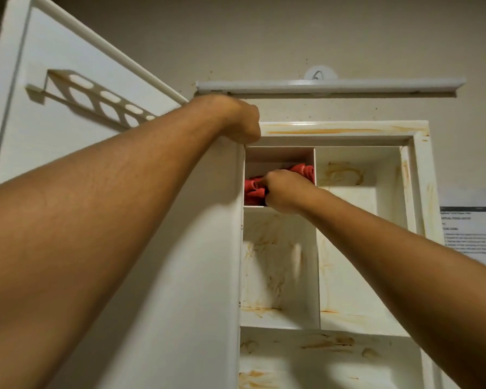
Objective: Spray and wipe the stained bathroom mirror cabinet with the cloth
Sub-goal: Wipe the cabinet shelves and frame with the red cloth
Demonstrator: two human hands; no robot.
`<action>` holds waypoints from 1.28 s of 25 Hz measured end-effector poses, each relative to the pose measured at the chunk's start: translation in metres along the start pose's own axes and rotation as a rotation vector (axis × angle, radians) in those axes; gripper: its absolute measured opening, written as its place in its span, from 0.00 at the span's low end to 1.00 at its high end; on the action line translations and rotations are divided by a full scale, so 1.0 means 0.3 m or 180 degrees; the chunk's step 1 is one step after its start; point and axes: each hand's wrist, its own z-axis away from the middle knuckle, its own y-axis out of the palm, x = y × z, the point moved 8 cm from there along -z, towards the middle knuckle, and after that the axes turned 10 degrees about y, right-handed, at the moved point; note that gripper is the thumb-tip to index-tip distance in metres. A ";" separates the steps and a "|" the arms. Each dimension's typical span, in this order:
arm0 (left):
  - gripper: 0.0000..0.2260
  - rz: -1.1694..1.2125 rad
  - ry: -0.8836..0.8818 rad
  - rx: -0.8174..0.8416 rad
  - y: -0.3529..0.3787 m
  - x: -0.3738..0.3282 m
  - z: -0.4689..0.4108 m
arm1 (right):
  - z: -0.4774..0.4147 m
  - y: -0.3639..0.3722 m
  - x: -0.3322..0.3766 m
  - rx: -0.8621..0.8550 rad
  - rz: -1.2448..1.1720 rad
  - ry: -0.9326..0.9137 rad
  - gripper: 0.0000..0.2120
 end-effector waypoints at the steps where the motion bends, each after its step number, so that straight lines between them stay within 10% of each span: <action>1: 0.26 0.0041 0.0000 -0.0019 -0.002 -0.002 0.003 | 0.004 -0.018 -0.011 -0.0301 0.0034 0.0198 0.12; 4: 0.28 0.0216 0.0033 -0.0063 0.019 -0.006 -0.003 | 0.005 -0.051 -0.002 -0.1069 -0.0388 0.0742 0.09; 10: 0.29 0.0403 0.0082 -0.0081 0.012 0.001 -0.017 | -0.004 -0.013 0.027 0.0022 0.0031 -0.0044 0.04; 12: 0.29 0.0443 0.0084 -0.0085 0.007 -0.007 -0.006 | 0.015 -0.045 -0.007 -0.0377 0.0566 0.0116 0.03; 19: 0.28 0.0436 0.0077 -0.0145 0.010 -0.002 -0.014 | 0.040 -0.004 0.102 -0.0464 0.0474 -0.0511 0.21; 23: 0.28 0.0444 0.0080 -0.0110 0.010 0.006 -0.020 | 0.053 -0.045 0.023 -0.0788 0.0925 0.0076 0.26; 27: 0.27 0.0339 0.0106 -0.0101 0.008 0.009 -0.014 | 0.004 -0.037 0.060 -0.0222 0.1411 0.0753 0.24; 32: 0.25 0.0317 0.0190 -0.0083 0.005 0.008 -0.012 | -0.010 -0.013 0.092 0.0624 0.0989 0.0170 0.15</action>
